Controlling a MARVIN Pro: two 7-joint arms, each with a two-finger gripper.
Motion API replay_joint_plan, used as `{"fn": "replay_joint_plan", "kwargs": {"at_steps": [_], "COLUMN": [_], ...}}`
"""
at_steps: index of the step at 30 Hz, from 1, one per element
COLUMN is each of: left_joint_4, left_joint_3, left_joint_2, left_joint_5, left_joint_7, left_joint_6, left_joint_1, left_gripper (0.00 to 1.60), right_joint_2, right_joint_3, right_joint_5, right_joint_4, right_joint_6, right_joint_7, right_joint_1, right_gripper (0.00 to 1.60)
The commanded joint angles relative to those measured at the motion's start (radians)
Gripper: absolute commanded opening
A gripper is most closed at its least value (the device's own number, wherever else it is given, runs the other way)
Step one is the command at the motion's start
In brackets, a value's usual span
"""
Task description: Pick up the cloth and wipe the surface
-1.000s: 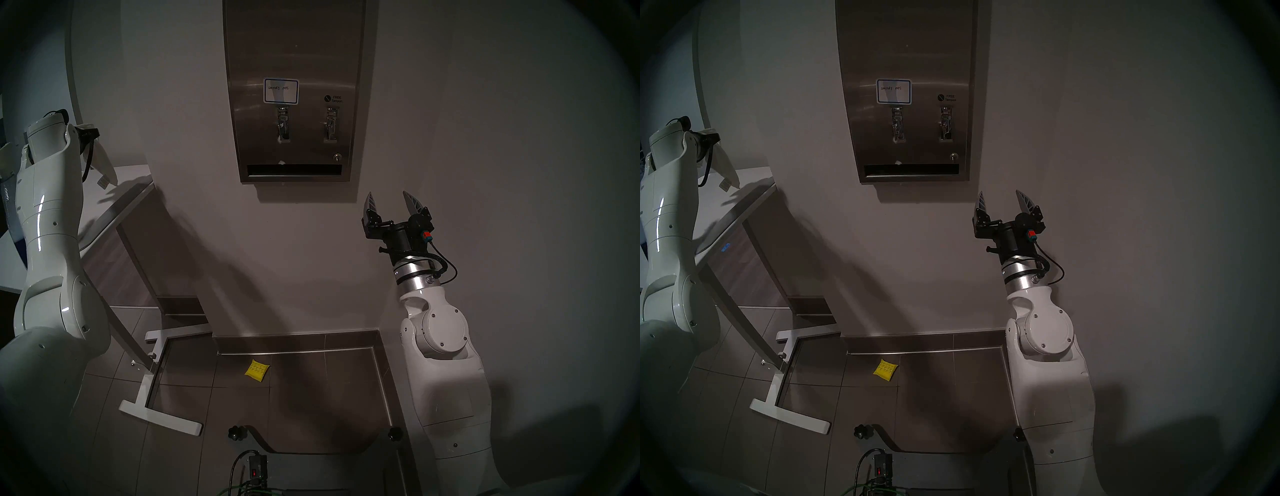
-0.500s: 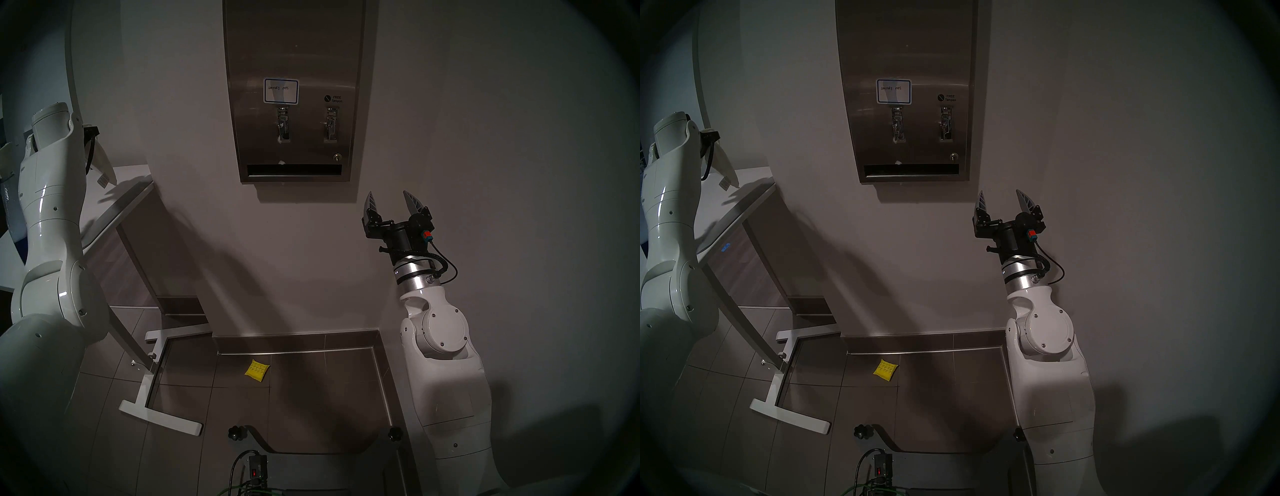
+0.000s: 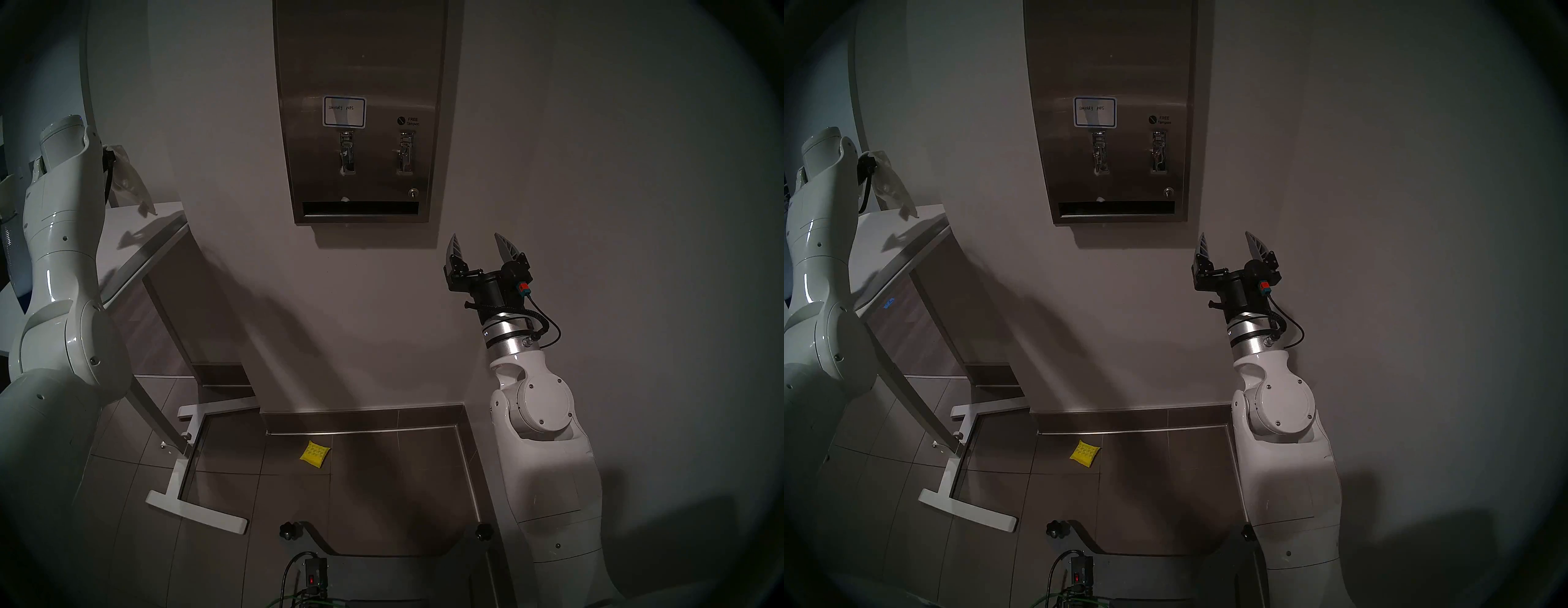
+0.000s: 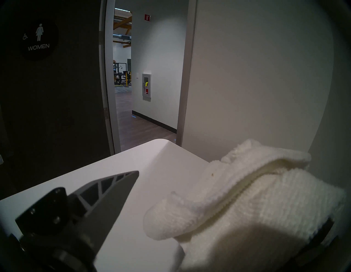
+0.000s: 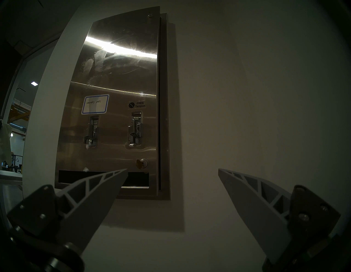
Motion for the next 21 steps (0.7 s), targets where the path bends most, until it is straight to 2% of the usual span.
{"fn": "replay_joint_plan", "kwargs": {"at_steps": [1, 9, 11, 12, 13, 16, 17, 18, 19, 20, 21], "left_joint_4": [0.017, 0.083, 0.070, 0.105, 0.088, 0.131, 0.098, 0.125, 0.149, 0.133, 0.145], "left_joint_3": [0.011, 0.008, 0.010, 0.011, 0.012, 0.019, 0.020, 0.019, 0.022, 0.025, 0.027], "left_joint_2": [-0.003, -0.016, -0.013, -0.017, -0.014, -0.016, -0.012, -0.014, -0.015, -0.013, -0.014], "left_joint_5": [-0.008, -0.038, -0.047, -0.045, -0.050, -0.049, -0.057, -0.056, -0.055, -0.055, -0.055], "left_joint_7": [0.036, 0.067, 0.070, 0.079, 0.078, 0.094, 0.090, 0.096, 0.101, 0.108, 0.112], "left_joint_6": [-0.026, -0.025, -0.032, -0.028, -0.033, -0.033, -0.040, -0.039, -0.039, -0.045, -0.046], "left_joint_1": [-0.106, -0.166, -0.150, -0.184, -0.165, -0.204, -0.172, -0.198, -0.219, -0.204, -0.214], "left_gripper": [1.60, 1.60, 1.60, 1.60, 1.60, 1.60, 1.60, 1.60, 0.90, 0.90, 0.00], "right_joint_2": [0.002, 0.003, 0.002, 0.003, 0.002, 0.003, 0.002, 0.003, 0.003, 0.003, 0.003], "right_joint_3": [-0.003, -0.005, -0.005, -0.005, -0.005, -0.006, -0.005, -0.006, -0.006, -0.006, -0.006], "right_joint_5": [0.002, 0.001, 0.001, 0.001, 0.001, 0.001, 0.001, 0.001, 0.001, 0.001, 0.001], "right_joint_4": [-0.041, -0.042, -0.042, -0.042, -0.042, -0.043, -0.043, -0.043, -0.043, -0.043, -0.043], "right_joint_6": [-0.013, -0.013, -0.013, -0.013, -0.013, -0.012, -0.012, -0.012, -0.012, -0.012, -0.012], "right_joint_7": [-0.003, -0.007, -0.007, -0.008, -0.008, -0.009, -0.009, -0.010, -0.010, -0.010, -0.011], "right_joint_1": [0.023, 0.023, 0.022, 0.022, 0.022, 0.022, 0.022, 0.022, 0.022, 0.022, 0.022], "right_gripper": [1.60, 1.60, 1.60, 1.60, 1.60, 1.60, 1.60, 1.60, 1.60, 1.60, 1.60]}}
